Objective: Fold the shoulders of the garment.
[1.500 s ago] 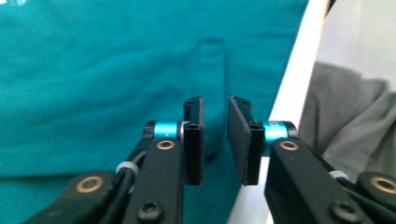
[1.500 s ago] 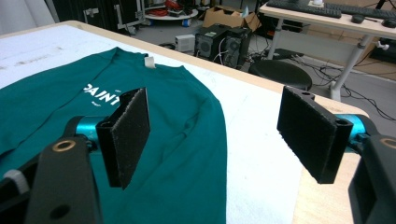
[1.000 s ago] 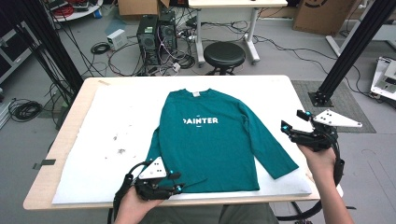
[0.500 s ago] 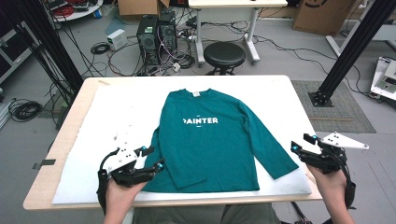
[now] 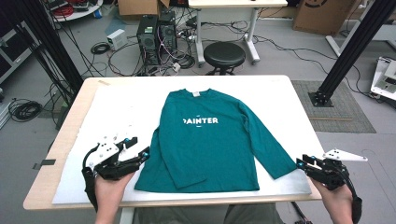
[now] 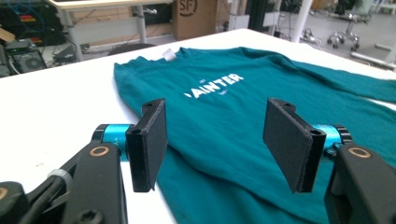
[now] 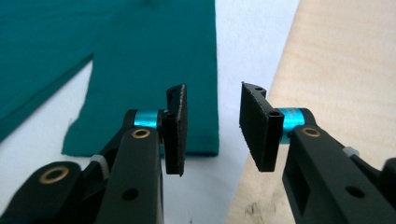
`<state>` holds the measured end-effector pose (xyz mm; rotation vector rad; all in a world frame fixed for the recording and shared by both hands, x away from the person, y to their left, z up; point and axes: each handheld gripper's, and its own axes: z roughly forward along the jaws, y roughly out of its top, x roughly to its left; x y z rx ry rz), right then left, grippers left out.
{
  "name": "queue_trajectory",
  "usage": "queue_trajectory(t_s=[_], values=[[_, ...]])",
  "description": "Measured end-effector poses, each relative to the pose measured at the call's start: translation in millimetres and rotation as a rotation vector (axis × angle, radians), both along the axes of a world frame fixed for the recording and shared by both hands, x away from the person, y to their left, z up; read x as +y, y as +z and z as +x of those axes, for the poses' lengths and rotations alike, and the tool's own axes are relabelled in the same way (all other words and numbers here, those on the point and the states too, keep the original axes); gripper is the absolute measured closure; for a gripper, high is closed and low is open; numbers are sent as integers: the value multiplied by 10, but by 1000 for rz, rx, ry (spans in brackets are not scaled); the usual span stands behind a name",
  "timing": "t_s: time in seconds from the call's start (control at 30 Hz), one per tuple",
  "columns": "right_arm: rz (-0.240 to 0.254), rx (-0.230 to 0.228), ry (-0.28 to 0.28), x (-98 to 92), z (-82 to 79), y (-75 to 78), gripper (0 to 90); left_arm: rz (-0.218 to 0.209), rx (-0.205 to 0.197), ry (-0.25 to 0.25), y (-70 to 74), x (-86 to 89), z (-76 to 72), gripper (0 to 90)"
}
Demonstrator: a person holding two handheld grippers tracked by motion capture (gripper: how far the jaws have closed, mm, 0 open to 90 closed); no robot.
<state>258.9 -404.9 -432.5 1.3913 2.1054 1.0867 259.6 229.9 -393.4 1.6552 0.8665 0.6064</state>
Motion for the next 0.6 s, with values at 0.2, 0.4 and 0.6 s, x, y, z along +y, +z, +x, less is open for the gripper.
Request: queue_trajectory(t_s=[0.2, 0.4, 0.6], values=[[16, 47, -15, -37, 16, -81, 655, -9, -3, 17, -1, 51, 31, 399], [29, 88, -9, -39, 46, -138, 656, -15, -5, 20, 6, 65, 43, 399], [31, 122, -6, -36, 78, -174, 708, -9, -2, 20, -5, 71, 43, 399]])
